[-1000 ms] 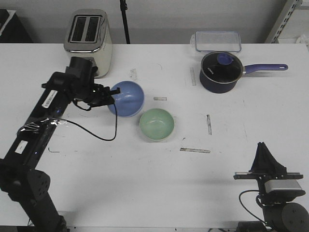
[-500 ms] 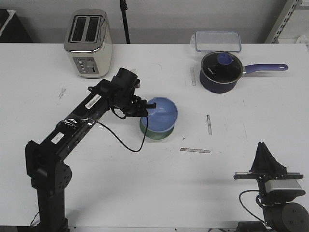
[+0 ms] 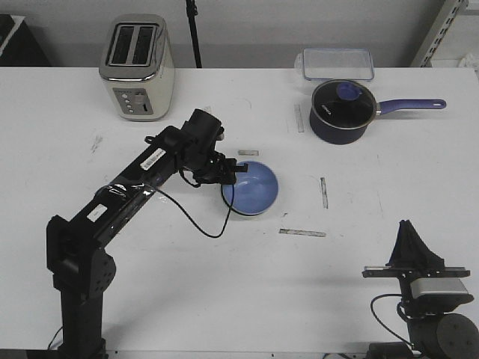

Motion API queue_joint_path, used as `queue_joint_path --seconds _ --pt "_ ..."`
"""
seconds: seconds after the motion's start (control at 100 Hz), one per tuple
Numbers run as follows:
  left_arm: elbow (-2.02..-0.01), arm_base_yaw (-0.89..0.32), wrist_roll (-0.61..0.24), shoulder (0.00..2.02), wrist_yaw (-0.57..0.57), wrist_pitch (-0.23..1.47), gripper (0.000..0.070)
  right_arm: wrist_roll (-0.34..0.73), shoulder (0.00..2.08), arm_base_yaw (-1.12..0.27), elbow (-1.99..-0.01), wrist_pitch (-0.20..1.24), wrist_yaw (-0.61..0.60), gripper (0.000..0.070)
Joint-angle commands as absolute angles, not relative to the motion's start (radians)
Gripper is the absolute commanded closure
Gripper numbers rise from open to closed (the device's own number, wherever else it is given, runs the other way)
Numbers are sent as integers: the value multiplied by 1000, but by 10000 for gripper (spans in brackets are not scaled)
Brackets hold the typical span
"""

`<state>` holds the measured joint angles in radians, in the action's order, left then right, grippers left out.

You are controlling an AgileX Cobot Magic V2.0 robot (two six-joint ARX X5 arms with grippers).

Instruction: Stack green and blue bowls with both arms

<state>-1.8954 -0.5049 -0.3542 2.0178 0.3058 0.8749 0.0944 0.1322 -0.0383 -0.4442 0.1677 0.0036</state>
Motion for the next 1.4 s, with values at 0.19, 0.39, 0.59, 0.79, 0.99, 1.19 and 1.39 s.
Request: queue_joint_path --seconds 0.19,0.39,0.59,0.79,0.99,1.19,1.39 --pt "-1923 -514 -349 1930 307 873 446 104 131 -39 -450 157 4 686" --pt "-1922 -489 -326 1864 307 859 453 104 131 -39 -450 157 4 686" --pt "-1921 -477 -174 1811 263 801 455 104 131 -39 -450 157 4 686" --pt "-1863 -467 -139 1750 152 683 471 104 131 -39 -450 157 4 686" --pt "-1664 -437 -139 1625 146 452 594 104 131 -39 -450 157 4 686" --pt "-1443 -376 -139 1474 146 265 643 104 131 -39 -450 157 4 686" --pt "-1172 -286 -138 1286 146 49 700 104 131 -39 -450 157 4 686"
